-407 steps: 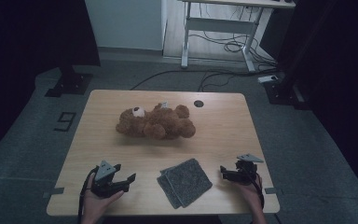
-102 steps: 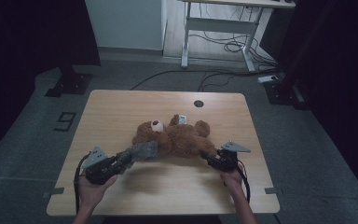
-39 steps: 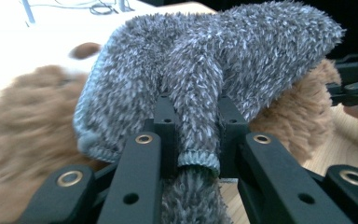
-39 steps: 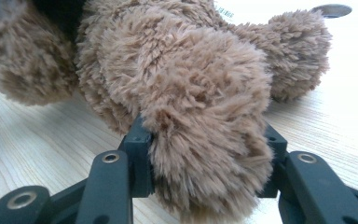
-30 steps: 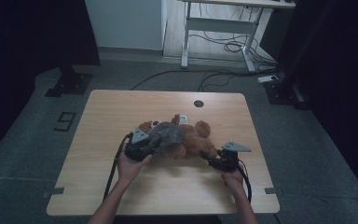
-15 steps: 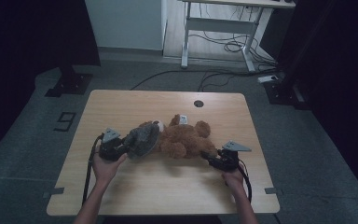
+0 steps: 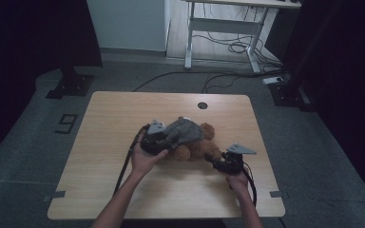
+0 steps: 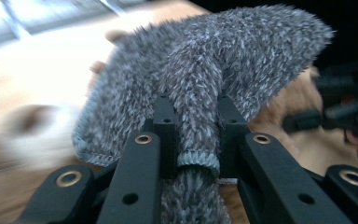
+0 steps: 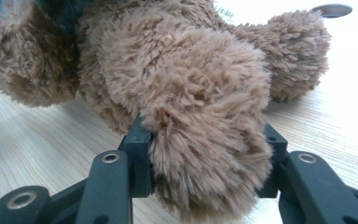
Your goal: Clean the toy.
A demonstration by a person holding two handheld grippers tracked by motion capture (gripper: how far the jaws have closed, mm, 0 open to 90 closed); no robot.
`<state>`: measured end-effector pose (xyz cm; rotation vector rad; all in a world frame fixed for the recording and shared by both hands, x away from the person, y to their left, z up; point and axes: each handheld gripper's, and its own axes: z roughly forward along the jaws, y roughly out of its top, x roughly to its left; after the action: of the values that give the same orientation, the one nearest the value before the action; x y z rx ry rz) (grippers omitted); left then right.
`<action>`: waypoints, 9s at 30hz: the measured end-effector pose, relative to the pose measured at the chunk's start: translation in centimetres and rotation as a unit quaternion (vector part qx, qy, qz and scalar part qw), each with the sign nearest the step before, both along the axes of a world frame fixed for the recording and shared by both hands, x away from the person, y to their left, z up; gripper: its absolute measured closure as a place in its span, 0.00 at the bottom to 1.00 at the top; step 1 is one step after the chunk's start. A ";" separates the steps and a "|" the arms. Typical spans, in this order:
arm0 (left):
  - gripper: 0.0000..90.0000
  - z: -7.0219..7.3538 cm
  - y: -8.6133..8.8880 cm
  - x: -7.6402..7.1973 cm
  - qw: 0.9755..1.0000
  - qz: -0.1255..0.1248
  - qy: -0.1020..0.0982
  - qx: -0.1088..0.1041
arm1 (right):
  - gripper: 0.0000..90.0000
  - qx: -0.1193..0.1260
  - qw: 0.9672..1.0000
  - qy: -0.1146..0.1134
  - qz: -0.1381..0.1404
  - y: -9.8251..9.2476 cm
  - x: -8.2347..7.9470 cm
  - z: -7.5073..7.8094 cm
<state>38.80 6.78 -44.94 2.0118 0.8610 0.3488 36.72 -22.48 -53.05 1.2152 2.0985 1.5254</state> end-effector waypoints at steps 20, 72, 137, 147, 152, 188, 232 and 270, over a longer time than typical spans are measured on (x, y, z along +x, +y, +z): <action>0.84 -6.3 -3.0 -3.0 0.996 -0.057 0.061 0.039 | 0.62 -0.003 1.000 0.010 0.007 0.0 0.0 -0.1; 0.84 -8.1 -4.2 -3.1 0.993 -0.056 0.093 0.046 | 0.62 -0.008 1.000 0.019 0.017 -0.2 0.1 -0.3; 0.84 -2.0 -0.8 -5.2 0.999 -0.038 -0.008 -0.014 | 0.63 0.001 0.999 0.025 0.040 -0.5 0.3 -1.0; 0.84 -1.3 -1.0 0.2 1.000 0.011 0.019 0.012 | 0.64 -0.006 0.999 0.027 0.042 -0.8 0.2 -1.0; 0.84 -1.4 1.1 -0.1 0.999 0.034 0.012 0.013 | 0.64 -0.010 0.999 0.028 0.045 -0.9 0.1 -0.9; 0.84 -7.1 14.2 0.5 0.980 0.175 0.090 0.025 | 0.64 -0.008 0.998 0.034 0.055 -0.8 0.1 -1.3; 0.84 -2.2 9.7 2.6 0.987 0.156 0.022 0.035 | 0.65 -0.012 0.998 0.039 0.045 -0.8 0.5 -1.5; 0.83 2.4 5.6 4.0 0.993 0.107 -0.018 0.052 | 0.65 -0.008 0.998 0.043 0.045 -1.2 0.6 -1.8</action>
<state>42.75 12.38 -42.51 2.0063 1.0579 0.5586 37.28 -23.67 -54.83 1.2173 2.2444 1.5163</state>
